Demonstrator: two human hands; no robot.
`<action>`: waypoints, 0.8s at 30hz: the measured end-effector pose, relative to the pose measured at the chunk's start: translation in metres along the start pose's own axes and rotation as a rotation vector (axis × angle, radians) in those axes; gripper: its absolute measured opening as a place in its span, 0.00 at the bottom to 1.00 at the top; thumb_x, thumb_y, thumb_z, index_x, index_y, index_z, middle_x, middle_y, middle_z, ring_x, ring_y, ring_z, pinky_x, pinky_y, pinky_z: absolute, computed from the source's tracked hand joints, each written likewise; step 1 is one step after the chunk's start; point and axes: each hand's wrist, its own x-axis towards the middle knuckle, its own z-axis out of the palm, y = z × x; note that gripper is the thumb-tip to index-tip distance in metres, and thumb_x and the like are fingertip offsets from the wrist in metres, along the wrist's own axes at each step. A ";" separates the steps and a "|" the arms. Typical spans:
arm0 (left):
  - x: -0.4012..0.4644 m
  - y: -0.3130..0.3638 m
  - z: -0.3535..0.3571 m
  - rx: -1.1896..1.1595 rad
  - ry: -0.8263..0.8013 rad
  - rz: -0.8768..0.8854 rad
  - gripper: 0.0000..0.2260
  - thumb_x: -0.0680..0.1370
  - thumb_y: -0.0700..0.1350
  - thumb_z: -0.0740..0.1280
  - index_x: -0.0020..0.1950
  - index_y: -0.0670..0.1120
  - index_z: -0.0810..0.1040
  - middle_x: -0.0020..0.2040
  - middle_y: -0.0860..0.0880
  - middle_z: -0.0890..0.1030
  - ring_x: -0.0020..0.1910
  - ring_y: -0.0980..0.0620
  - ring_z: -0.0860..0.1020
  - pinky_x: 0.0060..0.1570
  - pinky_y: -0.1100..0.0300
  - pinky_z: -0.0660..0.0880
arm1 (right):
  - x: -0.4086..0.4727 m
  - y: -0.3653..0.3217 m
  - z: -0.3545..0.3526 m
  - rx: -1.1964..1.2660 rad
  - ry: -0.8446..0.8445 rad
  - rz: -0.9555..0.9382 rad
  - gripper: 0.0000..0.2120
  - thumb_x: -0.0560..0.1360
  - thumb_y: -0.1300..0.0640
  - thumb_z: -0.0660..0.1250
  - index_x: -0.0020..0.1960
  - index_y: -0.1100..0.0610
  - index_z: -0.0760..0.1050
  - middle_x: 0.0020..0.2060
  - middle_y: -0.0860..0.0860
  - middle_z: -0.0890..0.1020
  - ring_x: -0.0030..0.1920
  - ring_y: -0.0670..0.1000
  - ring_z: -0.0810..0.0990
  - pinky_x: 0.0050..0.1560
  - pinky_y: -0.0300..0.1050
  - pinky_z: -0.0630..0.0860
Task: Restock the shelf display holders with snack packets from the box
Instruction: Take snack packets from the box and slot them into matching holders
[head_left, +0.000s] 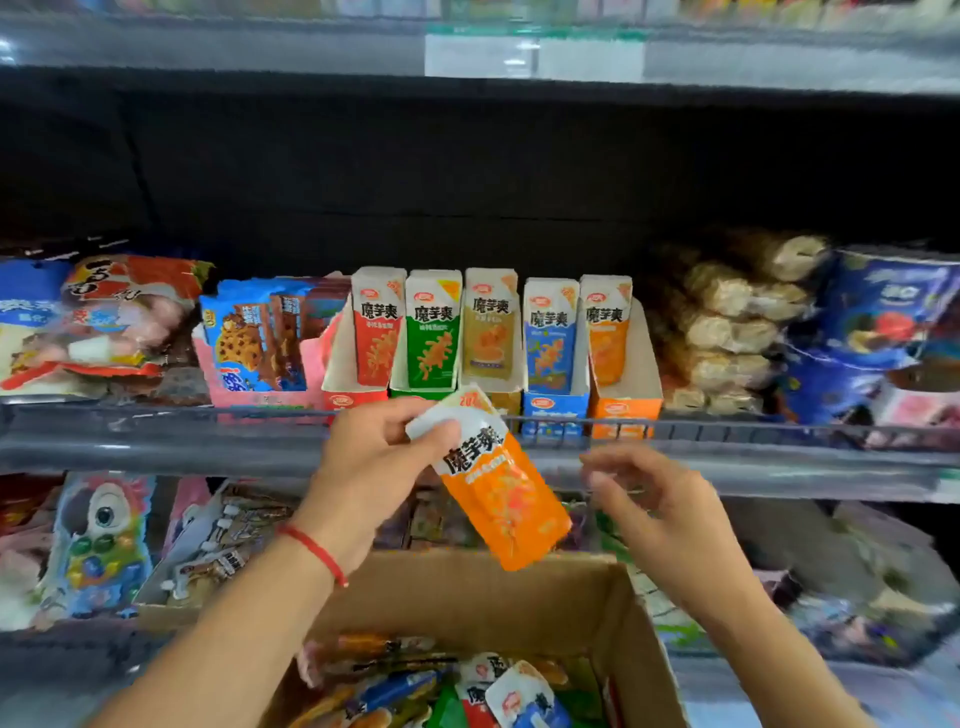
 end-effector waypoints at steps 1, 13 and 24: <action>0.013 0.017 0.011 0.021 -0.007 0.056 0.04 0.78 0.40 0.73 0.49 0.47 0.86 0.42 0.47 0.88 0.40 0.51 0.83 0.46 0.49 0.82 | 0.003 0.003 -0.010 0.047 0.074 0.021 0.07 0.80 0.59 0.70 0.55 0.49 0.82 0.45 0.40 0.86 0.46 0.41 0.84 0.47 0.36 0.79; 0.180 0.125 0.142 0.455 -0.138 0.389 0.05 0.77 0.41 0.73 0.52 0.46 0.84 0.44 0.47 0.87 0.34 0.58 0.82 0.33 0.61 0.79 | 0.015 0.043 -0.063 0.099 0.215 0.161 0.08 0.80 0.56 0.69 0.55 0.44 0.79 0.41 0.38 0.84 0.38 0.41 0.81 0.38 0.34 0.76; 0.229 0.079 0.176 0.903 -0.162 0.476 0.07 0.76 0.49 0.75 0.54 0.54 0.85 0.51 0.55 0.86 0.54 0.53 0.80 0.61 0.54 0.73 | 0.018 0.058 -0.083 -0.157 0.102 0.182 0.10 0.77 0.50 0.70 0.55 0.38 0.74 0.44 0.39 0.82 0.47 0.36 0.78 0.40 0.31 0.73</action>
